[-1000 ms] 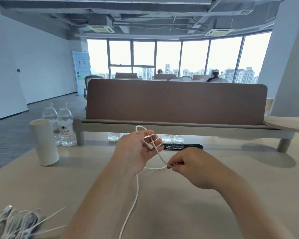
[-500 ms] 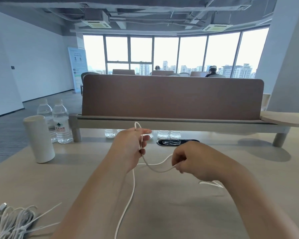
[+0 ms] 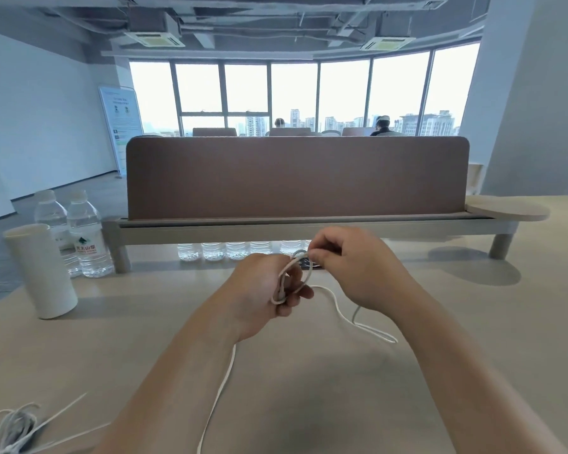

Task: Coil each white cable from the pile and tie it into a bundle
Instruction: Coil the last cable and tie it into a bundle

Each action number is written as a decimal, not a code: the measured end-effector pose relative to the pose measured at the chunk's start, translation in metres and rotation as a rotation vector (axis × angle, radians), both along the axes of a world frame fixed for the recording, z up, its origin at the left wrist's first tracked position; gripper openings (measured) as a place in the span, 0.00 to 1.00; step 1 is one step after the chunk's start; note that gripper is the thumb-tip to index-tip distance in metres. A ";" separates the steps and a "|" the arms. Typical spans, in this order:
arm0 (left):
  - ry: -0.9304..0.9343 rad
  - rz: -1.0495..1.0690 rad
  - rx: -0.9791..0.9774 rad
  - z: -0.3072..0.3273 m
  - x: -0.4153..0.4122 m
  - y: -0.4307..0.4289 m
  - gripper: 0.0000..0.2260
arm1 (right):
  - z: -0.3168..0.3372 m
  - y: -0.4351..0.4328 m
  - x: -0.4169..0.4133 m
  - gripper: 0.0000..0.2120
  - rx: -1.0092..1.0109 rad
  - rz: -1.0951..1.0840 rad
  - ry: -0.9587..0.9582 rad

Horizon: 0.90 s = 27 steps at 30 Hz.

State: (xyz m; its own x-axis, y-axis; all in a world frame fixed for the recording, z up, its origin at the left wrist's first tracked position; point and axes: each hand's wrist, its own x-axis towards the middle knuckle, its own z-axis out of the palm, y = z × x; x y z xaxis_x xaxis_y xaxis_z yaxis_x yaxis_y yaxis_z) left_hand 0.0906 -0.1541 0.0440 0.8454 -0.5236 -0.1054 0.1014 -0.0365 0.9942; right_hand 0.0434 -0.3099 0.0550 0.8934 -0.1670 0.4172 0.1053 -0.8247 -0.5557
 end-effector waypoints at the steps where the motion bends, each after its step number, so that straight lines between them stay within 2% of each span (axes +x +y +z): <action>1: 0.028 -0.032 -0.014 0.001 0.000 0.000 0.14 | -0.001 -0.002 0.001 0.09 0.007 -0.018 0.000; 4: 0.036 -0.114 -0.019 0.001 0.000 0.001 0.18 | -0.001 -0.005 0.001 0.08 0.013 -0.042 -0.004; 9: -0.050 -0.155 0.031 0.003 -0.002 0.004 0.17 | -0.001 -0.008 0.001 0.02 0.065 -0.035 0.002; 14: -0.111 -0.192 0.127 0.005 -0.005 0.008 0.15 | 0.001 -0.005 -0.001 0.07 0.013 -0.012 0.003; 21: -0.098 -0.237 0.159 0.002 -0.005 0.011 0.14 | 0.001 -0.006 -0.002 0.10 -0.029 0.028 0.063; 27: -0.171 -0.185 0.201 0.002 -0.005 0.005 0.13 | 0.002 -0.006 -0.002 0.07 -0.067 -0.011 0.057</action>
State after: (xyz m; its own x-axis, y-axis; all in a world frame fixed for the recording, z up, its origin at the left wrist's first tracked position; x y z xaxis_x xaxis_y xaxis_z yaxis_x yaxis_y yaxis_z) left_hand 0.0861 -0.1488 0.0461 0.7523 -0.6531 -0.0868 -0.0935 -0.2364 0.9671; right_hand 0.0412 -0.3161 0.0568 0.9141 -0.1503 0.3767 0.0659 -0.8614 -0.5037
